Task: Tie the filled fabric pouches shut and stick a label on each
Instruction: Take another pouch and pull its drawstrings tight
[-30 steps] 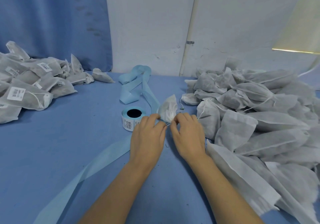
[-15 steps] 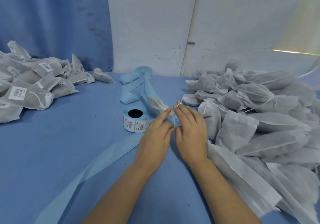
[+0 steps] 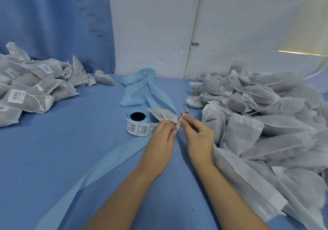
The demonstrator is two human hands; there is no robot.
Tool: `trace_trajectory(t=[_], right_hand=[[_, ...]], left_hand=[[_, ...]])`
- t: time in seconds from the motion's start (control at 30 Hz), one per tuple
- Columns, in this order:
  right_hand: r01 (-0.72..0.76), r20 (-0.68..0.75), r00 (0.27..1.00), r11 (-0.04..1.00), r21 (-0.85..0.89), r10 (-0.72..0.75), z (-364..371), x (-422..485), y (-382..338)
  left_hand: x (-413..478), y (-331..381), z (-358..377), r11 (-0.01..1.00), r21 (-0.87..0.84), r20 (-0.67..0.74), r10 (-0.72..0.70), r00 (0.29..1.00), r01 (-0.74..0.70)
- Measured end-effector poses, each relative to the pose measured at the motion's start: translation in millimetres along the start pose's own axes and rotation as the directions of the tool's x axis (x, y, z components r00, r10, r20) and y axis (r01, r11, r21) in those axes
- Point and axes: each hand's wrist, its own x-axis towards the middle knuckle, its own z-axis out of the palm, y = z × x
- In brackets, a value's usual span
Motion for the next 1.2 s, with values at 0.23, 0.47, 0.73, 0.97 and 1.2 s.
trace_trajectory(t=[0.23,0.47,0.73,0.97,1.2], right_hand=[[-0.145,0.161,0.979,0.983,0.116,0.125,2,1,-3],[0.213,0.263,0.956,0.930,-0.300,-0.134,5,-8,-5],[0.189,0.211,0.968,0.943,-0.275,-0.132,19,-15,-8],[-0.151,0.243,0.959,0.989,-0.009,0.148,16,-12,-10],[-0.469,0.397,0.841,0.861,0.196,0.368,10,-5,-13]], left_hand=[[0,1,-6,0.964,-0.164,-0.131,-0.233,0.964,0.211],[1,1,-6,0.955,-0.122,-0.262,-0.293,0.920,0.269],[-2,11,-7,0.907,-0.356,-0.187,-0.306,0.933,0.226],[1,14,-10,0.902,-0.368,-0.168,-0.303,0.938,0.225],[2,11,-12,0.939,-0.263,-0.191,-0.276,0.942,0.222]])
